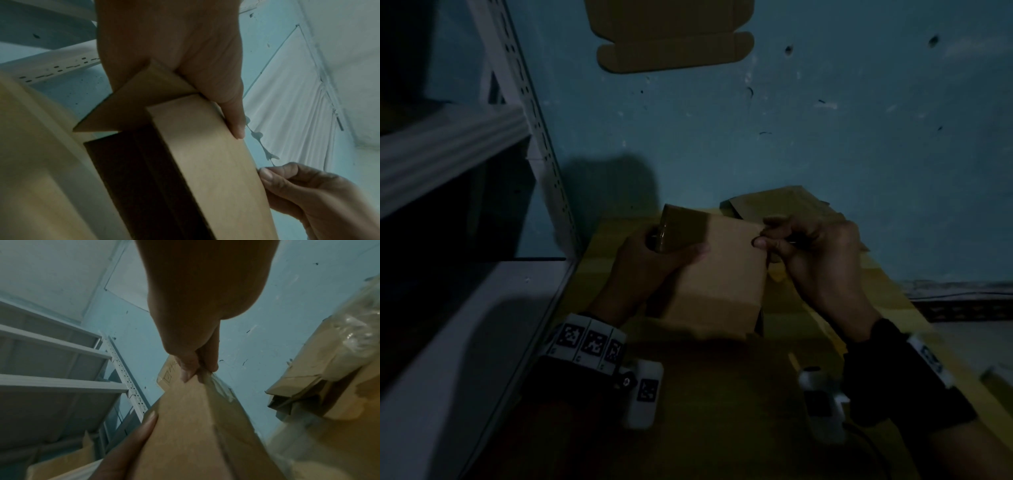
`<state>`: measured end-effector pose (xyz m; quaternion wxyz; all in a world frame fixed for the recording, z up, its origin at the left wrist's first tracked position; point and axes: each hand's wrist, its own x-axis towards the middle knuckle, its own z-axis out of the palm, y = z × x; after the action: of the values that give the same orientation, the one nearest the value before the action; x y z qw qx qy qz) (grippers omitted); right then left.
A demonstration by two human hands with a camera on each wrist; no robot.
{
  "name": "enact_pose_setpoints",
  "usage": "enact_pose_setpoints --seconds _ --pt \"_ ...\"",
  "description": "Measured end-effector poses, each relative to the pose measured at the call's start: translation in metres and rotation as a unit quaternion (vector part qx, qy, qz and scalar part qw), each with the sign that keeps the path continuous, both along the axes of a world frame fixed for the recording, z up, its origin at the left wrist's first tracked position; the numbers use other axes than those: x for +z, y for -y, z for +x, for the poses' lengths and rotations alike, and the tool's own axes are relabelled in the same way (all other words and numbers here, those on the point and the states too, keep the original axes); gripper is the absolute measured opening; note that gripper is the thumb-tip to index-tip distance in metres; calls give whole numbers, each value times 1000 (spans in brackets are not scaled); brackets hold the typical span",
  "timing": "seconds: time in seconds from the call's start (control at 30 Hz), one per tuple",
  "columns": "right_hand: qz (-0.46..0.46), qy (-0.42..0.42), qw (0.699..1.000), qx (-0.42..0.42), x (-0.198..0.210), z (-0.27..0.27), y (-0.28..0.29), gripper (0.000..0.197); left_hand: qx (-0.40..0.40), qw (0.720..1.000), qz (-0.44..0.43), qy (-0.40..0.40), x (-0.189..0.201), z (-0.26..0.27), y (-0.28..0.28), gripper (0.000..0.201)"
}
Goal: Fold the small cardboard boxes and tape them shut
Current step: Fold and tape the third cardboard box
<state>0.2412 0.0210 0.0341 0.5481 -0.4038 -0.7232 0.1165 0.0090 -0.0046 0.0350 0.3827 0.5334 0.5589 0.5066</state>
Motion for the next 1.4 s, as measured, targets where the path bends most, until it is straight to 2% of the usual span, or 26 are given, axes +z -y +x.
enact_pose_setpoints --seconds 0.1,0.2,0.33,0.47,0.57,0.7,0.83,0.9,0.97,1.03,1.07,1.23,1.4 --pt "-11 0 1000 2 5 1 4 15 -6 1000 0 -5 0 -4 0 79" --pt "-44 -45 998 20 9 4 6 25 -16 1000 -2 -6 0 -6 2 78" --pt "-94 -91 990 59 10 8 6 29 -35 999 -15 -14 3 -8 4 72" --pt "-128 -120 980 91 13 12 6 23 -49 999 -20 -12 5 -12 5 52" --pt "-150 -145 970 125 17 14 8 18 -63 998 -29 -8 4 -13 4 50" --pt "-168 -183 960 131 21 14 11 9 -64 997 -22 -48 -3 -13 1 72" --pt "-160 -182 963 114 21 8 12 10 -18 994 8 -109 -5 -6 -3 90" --pt "-150 -168 967 122 21 2 13 14 -21 990 4 -137 0 4 0 113" --pt "-148 -158 967 131 22 -4 15 17 -23 972 -19 -231 4 15 4 149" --pt "-152 -148 967 139 24 -8 17 15 -21 948 -28 -316 4 22 8 163" --pt "-155 -141 967 144 24 -9 18 13 -17 944 -26 -329 4 22 7 164" --pt "-187 -154 954 178 23 -10 19 6 -35 961 -10 -276 5 9 2 158" --pt "-217 -246 915 234 26 -10 18 10 -56 987 34 -148 1 4 3 151"
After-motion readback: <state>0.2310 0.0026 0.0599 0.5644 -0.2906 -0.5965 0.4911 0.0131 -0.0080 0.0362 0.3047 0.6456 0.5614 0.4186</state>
